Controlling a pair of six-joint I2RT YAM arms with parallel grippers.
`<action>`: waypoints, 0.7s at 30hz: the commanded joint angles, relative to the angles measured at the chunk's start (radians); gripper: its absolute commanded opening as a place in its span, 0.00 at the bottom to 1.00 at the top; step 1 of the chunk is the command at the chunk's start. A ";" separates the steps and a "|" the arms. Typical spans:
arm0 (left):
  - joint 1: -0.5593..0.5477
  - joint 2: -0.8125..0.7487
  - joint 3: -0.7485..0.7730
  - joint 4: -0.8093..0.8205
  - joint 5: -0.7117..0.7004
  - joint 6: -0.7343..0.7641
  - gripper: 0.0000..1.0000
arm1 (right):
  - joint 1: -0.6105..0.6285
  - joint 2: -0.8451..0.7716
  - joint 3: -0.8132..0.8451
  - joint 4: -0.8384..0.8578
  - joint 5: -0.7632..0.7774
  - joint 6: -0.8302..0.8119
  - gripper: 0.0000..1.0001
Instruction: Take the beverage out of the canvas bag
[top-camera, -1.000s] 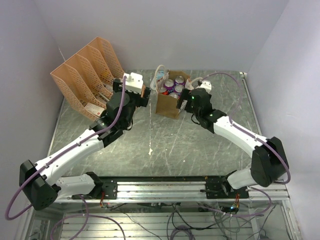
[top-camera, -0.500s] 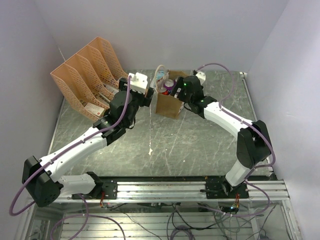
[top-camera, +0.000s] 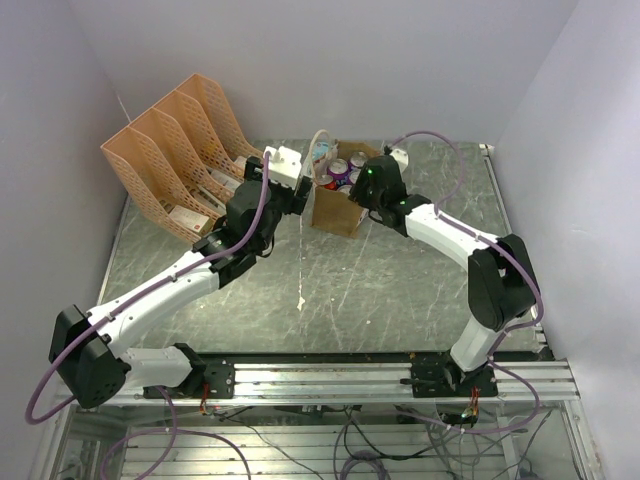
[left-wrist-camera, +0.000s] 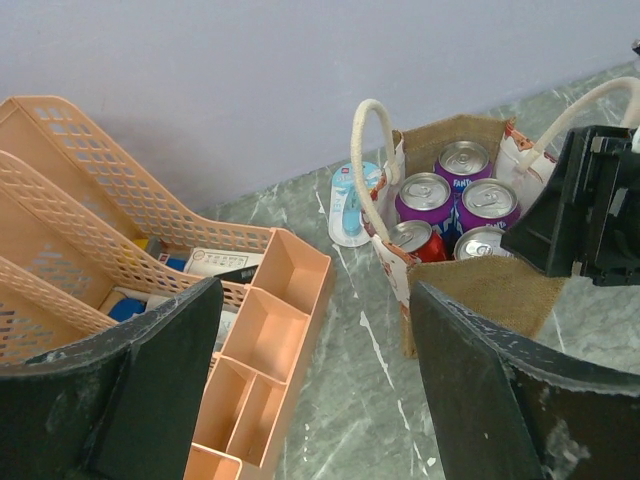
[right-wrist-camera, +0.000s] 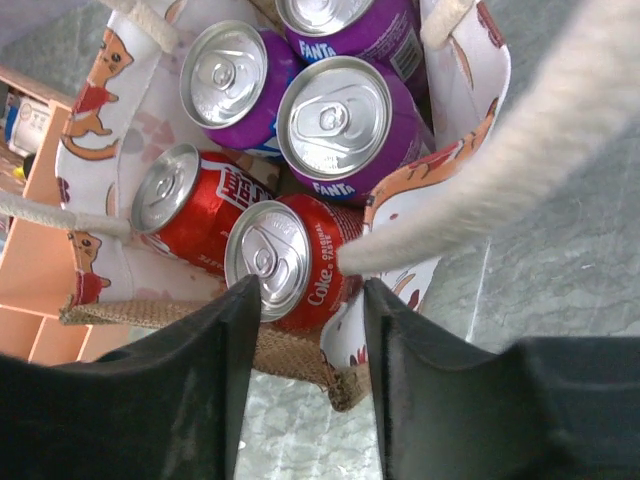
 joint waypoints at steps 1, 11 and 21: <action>0.007 0.000 0.006 0.064 0.021 -0.004 0.85 | 0.000 -0.005 -0.043 0.034 -0.053 -0.007 0.40; 0.014 0.013 0.012 0.060 0.028 -0.009 0.85 | 0.034 -0.079 -0.110 0.055 -0.124 -0.055 0.07; 0.015 0.018 0.011 0.063 0.008 -0.007 0.84 | 0.123 -0.107 -0.127 0.013 -0.147 -0.129 0.00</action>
